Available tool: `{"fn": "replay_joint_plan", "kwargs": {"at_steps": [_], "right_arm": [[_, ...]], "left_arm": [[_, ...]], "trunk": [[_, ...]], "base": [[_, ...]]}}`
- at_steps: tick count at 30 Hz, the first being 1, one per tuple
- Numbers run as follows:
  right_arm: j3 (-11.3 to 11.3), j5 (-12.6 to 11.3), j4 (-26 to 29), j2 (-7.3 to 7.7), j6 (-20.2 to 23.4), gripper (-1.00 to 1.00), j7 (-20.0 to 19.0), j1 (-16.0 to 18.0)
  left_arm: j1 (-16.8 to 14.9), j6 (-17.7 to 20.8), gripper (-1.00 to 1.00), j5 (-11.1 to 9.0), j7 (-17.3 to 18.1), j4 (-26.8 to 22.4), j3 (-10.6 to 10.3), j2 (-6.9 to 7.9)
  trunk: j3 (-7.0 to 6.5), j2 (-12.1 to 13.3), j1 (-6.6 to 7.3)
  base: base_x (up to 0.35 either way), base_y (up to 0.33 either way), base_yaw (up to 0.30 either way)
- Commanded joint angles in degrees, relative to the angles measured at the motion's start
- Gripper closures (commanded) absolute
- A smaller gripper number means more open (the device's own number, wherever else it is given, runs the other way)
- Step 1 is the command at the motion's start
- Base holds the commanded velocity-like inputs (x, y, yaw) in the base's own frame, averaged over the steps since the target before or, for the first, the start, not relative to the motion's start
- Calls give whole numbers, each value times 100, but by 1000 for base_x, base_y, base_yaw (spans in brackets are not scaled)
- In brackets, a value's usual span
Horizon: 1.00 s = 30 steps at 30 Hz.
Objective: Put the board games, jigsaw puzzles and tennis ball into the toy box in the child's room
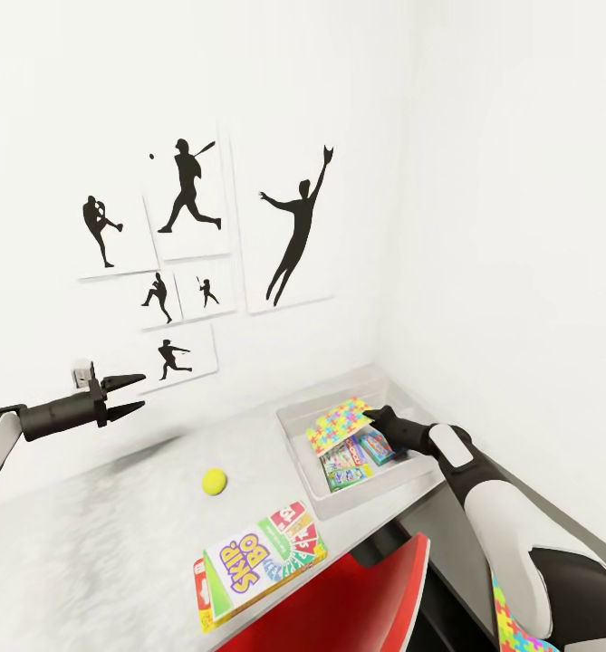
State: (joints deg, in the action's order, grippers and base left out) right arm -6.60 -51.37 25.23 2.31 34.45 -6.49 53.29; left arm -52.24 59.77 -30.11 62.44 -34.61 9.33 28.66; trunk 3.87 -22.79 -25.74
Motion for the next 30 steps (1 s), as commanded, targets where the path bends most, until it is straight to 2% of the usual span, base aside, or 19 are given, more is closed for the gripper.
{"fn": "replay_joint_plan", "kwargs": {"at_steps": [1,3,4,30], "right_arm": [[-36,22,0,-3,36,100,-19,6],[-35,22,0,-3,36,100,-19,6],[-35,22,0,-3,36,-100,-19,6],[-44,10,28,11,67,-100,-21,11]], "left_arm": [[-6,23,-100,14,22,4,7,0],[-6,23,-100,14,23,4,7,0],[-6,23,-100,14,23,3,7,0],[-6,23,-100,14,23,6,6,0]], "trunk": [[13,-13,-4],[13,-13,-4],[13,-13,-4],[13,-13,-4]], "base": [[0,0,0],[0,0,0],[0,0,0],[0,0,0]]}}
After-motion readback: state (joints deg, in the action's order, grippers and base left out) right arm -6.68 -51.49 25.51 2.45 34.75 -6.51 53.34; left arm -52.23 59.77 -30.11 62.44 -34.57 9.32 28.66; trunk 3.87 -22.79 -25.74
